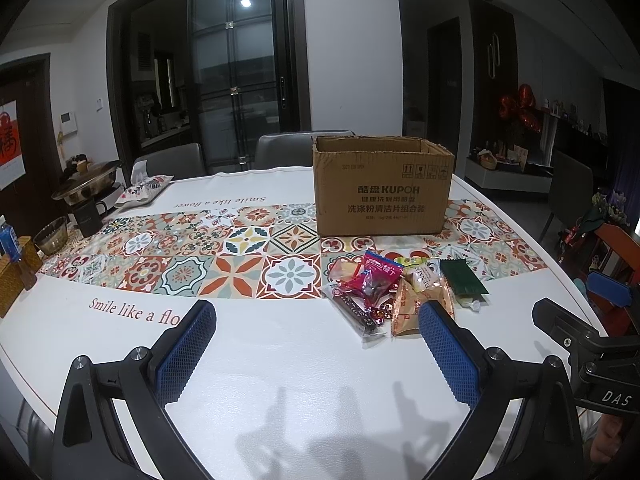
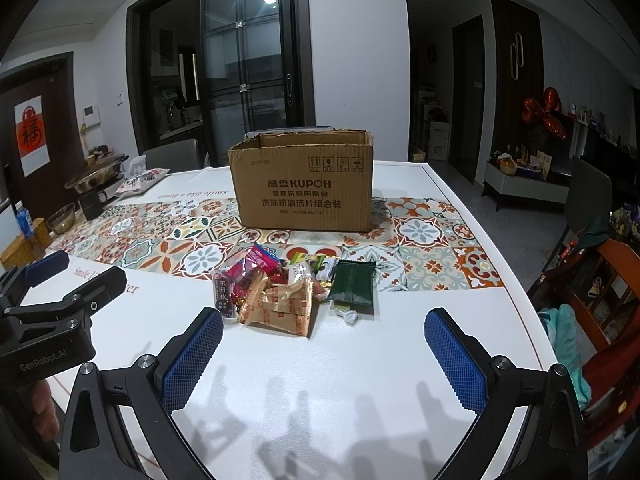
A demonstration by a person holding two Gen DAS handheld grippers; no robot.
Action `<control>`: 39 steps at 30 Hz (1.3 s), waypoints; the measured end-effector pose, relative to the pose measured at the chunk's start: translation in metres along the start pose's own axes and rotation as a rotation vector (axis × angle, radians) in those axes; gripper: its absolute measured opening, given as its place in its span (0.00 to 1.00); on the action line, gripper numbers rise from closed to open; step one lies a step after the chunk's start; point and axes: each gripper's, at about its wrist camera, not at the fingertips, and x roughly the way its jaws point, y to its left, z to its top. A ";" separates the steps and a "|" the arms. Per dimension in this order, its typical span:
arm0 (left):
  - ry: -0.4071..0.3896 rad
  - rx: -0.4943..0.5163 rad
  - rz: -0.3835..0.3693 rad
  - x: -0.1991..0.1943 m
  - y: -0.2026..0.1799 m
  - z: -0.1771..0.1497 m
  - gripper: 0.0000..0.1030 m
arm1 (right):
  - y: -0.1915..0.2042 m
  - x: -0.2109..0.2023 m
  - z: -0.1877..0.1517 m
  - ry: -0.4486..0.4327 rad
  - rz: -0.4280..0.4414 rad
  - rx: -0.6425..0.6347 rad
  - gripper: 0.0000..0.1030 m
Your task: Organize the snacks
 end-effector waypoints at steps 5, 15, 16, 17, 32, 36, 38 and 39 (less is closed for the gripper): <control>0.000 0.000 0.000 0.000 -0.001 0.000 1.00 | 0.000 0.000 0.000 -0.001 -0.001 0.000 0.99; -0.001 -0.001 0.000 0.000 0.000 0.000 1.00 | 0.000 0.000 0.000 -0.001 -0.001 0.000 0.99; -0.001 -0.001 0.000 0.000 0.000 0.000 1.00 | 0.000 0.000 0.000 -0.001 -0.001 0.000 0.99; -0.001 -0.001 0.000 0.000 0.000 0.000 1.00 | 0.000 0.000 0.000 -0.001 -0.001 0.000 0.99; -0.001 -0.002 0.000 0.000 0.000 0.000 1.00 | 0.001 0.001 -0.001 -0.002 -0.001 0.000 0.99; 0.001 -0.002 -0.002 0.000 0.000 0.000 1.00 | 0.000 0.003 -0.002 -0.001 0.001 -0.001 0.99; 0.003 -0.003 -0.004 0.001 0.000 -0.001 1.00 | 0.001 0.001 -0.001 0.002 0.005 -0.002 0.99; 0.003 -0.003 -0.004 0.001 0.000 -0.002 1.00 | 0.002 0.001 0.000 0.003 0.007 -0.004 0.99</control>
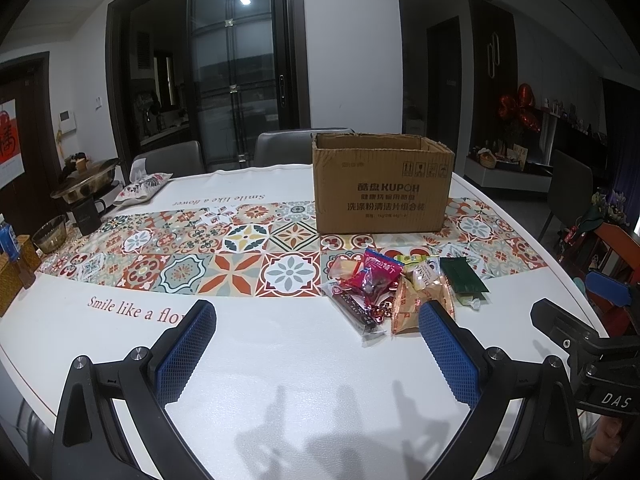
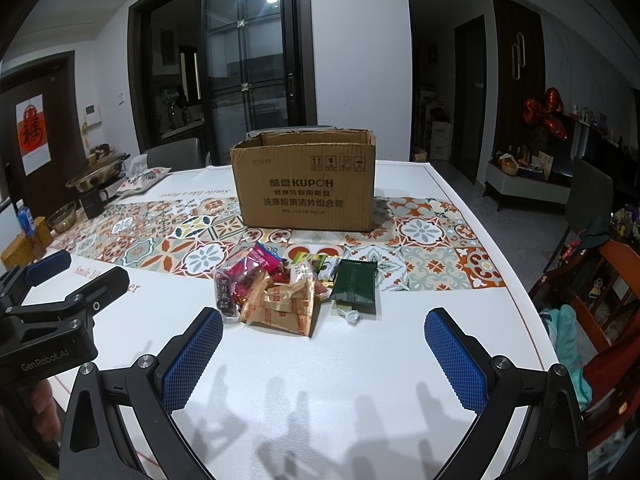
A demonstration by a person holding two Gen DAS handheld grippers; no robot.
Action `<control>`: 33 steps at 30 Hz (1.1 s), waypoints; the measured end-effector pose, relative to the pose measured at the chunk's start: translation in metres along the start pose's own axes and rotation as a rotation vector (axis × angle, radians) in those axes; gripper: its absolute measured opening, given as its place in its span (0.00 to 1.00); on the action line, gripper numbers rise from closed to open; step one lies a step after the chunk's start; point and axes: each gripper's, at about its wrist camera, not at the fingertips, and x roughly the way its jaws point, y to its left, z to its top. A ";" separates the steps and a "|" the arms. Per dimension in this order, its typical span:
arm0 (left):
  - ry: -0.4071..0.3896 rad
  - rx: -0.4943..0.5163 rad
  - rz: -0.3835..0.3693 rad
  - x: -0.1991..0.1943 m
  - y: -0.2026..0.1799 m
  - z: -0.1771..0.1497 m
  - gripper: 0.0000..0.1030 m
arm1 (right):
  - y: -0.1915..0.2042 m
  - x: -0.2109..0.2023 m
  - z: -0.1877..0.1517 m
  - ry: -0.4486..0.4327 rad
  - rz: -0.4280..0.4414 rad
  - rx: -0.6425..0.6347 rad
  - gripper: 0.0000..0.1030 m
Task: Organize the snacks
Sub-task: 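Grasp the dark chocolate bar with left tool while right tool grasps the orange biscuit pack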
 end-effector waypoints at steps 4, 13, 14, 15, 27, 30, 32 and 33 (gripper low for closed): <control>0.008 -0.002 -0.006 0.005 0.001 -0.003 1.00 | 0.002 0.003 0.001 0.003 0.009 -0.003 0.99; 0.056 -0.008 -0.055 0.028 0.007 -0.001 0.91 | 0.007 0.032 0.004 0.022 0.071 -0.022 0.99; 0.063 -0.006 -0.059 0.032 0.006 -0.001 0.89 | 0.007 0.036 0.004 0.027 0.078 -0.021 0.99; 0.071 -0.003 -0.061 0.036 0.006 0.000 0.86 | 0.007 0.041 0.004 0.035 0.090 -0.016 0.99; 0.211 -0.018 -0.148 0.093 0.005 0.007 0.57 | 0.010 0.103 0.012 0.151 0.160 -0.001 0.91; 0.252 -0.022 -0.157 0.110 0.006 0.008 0.53 | 0.012 0.118 0.011 0.188 0.177 -0.004 0.87; 0.281 -0.037 -0.171 0.120 0.007 0.007 0.51 | 0.014 0.127 0.009 0.211 0.184 -0.006 0.86; 0.295 -0.047 -0.177 0.124 0.007 0.007 0.48 | 0.015 0.130 0.009 0.220 0.187 -0.008 0.85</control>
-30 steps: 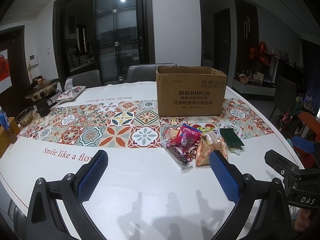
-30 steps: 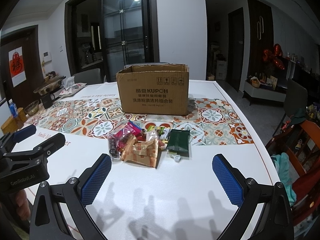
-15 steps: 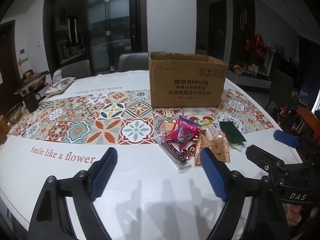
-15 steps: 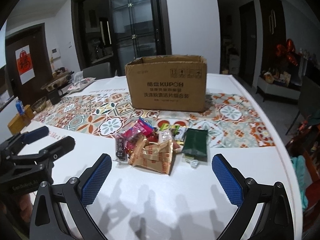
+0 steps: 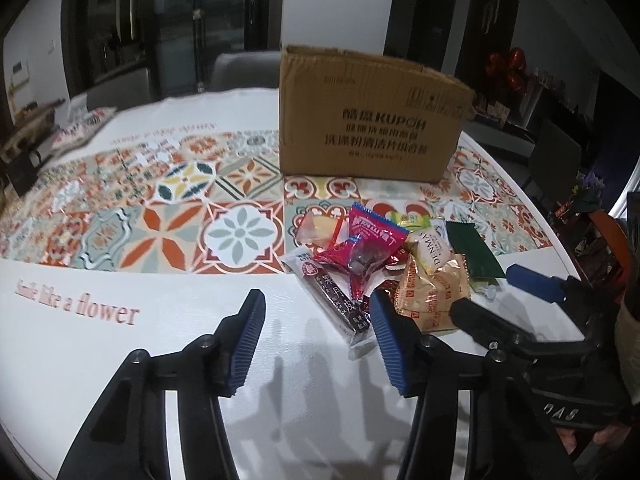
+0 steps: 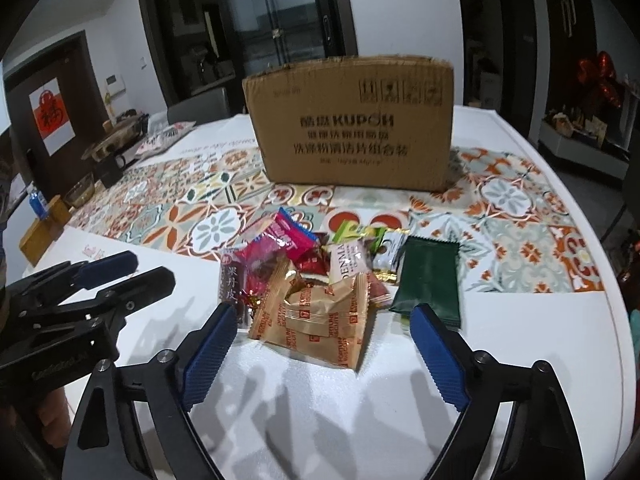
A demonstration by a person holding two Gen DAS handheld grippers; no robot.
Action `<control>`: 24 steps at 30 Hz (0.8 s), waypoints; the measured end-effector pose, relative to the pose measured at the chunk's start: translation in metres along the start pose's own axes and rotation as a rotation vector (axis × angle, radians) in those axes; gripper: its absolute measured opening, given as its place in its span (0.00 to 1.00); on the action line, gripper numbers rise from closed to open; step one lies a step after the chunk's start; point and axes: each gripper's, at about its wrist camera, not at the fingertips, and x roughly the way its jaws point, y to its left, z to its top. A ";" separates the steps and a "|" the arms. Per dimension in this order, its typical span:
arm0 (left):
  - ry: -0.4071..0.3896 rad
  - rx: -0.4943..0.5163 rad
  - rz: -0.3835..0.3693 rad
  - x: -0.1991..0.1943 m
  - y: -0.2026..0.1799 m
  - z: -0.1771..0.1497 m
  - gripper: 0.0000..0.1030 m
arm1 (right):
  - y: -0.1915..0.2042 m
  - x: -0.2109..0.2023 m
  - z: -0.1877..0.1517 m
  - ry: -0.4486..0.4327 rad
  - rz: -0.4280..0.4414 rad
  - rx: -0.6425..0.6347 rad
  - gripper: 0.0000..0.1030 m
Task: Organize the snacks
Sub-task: 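Grasp the dark chocolate bar with left tool while right tool grasps the orange biscuit pack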
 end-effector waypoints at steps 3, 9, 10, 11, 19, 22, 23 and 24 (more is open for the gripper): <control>0.037 -0.035 -0.034 0.013 0.002 0.005 0.43 | 0.001 0.009 0.001 0.015 -0.004 0.000 0.84; 0.082 -0.062 -0.042 0.034 0.000 0.010 0.36 | -0.002 0.023 0.003 0.032 0.002 0.025 0.83; 0.083 -0.063 -0.039 0.036 0.000 0.011 0.35 | -0.002 0.025 0.003 0.033 -0.003 0.023 0.82; 0.087 -0.066 -0.028 0.041 0.001 0.012 0.34 | -0.002 0.026 0.004 0.034 -0.005 0.022 0.81; 0.134 -0.098 -0.026 0.063 0.004 0.013 0.26 | -0.004 0.038 0.005 0.058 -0.012 0.029 0.77; 0.143 -0.101 -0.027 0.067 0.002 0.013 0.25 | -0.006 0.042 0.004 0.072 -0.007 0.044 0.75; 0.140 -0.100 -0.024 0.068 0.003 0.013 0.25 | -0.007 0.043 0.004 0.075 -0.002 0.049 0.74; 0.140 -0.099 -0.022 0.068 0.002 0.014 0.24 | -0.008 0.043 0.004 0.076 0.002 0.054 0.74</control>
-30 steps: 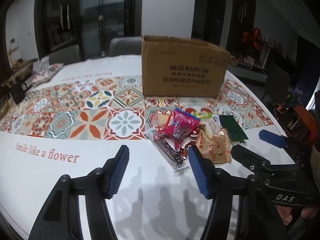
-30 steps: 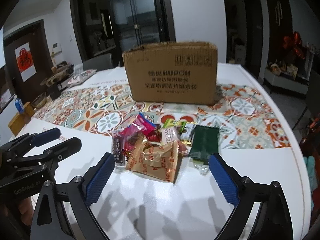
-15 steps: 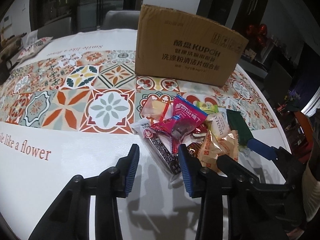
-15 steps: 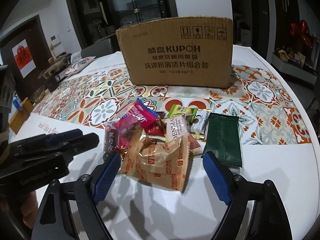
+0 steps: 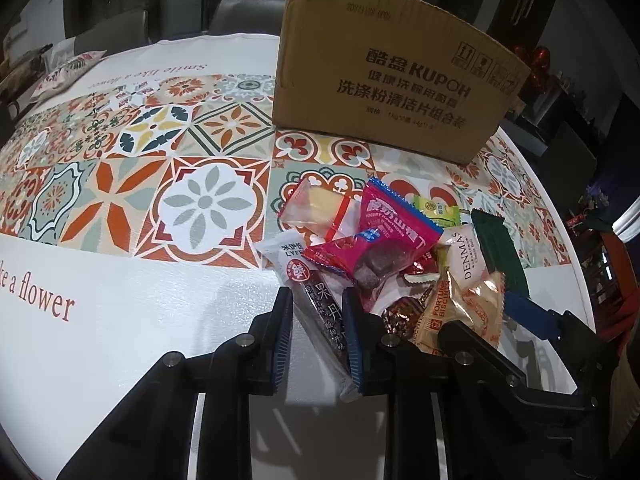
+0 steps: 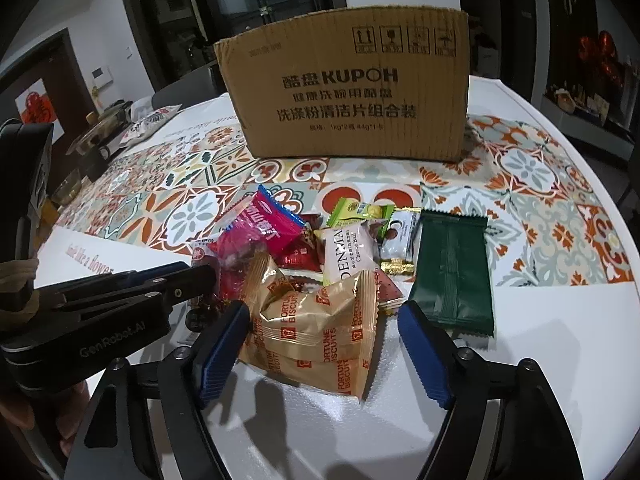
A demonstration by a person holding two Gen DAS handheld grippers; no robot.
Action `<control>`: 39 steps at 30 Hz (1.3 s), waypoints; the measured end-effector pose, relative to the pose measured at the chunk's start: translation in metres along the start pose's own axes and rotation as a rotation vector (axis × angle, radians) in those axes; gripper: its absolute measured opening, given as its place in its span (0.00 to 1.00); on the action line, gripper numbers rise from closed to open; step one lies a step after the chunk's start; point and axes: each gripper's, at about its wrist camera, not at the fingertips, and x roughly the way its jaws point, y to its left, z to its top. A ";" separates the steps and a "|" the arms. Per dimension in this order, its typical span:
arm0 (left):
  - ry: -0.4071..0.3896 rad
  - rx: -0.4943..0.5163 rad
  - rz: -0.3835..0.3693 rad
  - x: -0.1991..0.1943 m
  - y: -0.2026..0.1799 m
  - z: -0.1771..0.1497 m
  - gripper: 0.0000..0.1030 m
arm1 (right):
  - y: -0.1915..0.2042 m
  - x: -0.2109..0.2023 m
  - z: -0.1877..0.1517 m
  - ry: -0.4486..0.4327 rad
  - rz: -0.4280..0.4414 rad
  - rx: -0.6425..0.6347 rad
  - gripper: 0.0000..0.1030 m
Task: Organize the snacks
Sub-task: 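Grasp the dark chocolate bar with left tool while right tool grasps the orange biscuit pack, then carry both snacks over the cardboard box and open both tools to drop them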
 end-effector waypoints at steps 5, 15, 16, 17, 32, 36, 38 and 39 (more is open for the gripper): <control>-0.002 -0.002 0.010 0.004 0.001 0.003 0.23 | 0.001 0.002 -0.001 0.015 0.017 0.012 0.68; 0.004 0.015 -0.010 0.003 -0.001 -0.002 0.16 | 0.007 0.001 -0.005 0.033 0.034 -0.013 0.53; 0.003 0.016 -0.012 0.001 0.000 -0.003 0.16 | 0.007 -0.001 -0.005 0.027 0.031 -0.013 0.53; 0.000 0.015 -0.016 -0.002 0.000 -0.004 0.15 | 0.007 -0.003 -0.005 0.022 0.032 -0.013 0.53; -0.158 0.052 -0.005 -0.066 -0.007 -0.007 0.15 | 0.010 -0.037 0.010 -0.062 0.041 -0.023 0.52; -0.205 0.080 -0.012 -0.083 -0.015 0.001 0.15 | 0.011 -0.051 0.023 -0.099 0.044 -0.038 0.52; -0.230 0.101 -0.008 -0.090 -0.018 0.007 0.15 | 0.011 -0.057 0.031 -0.125 0.043 -0.046 0.52; -0.241 0.107 -0.008 -0.092 -0.020 0.009 0.15 | 0.012 -0.060 0.035 -0.137 0.043 -0.046 0.52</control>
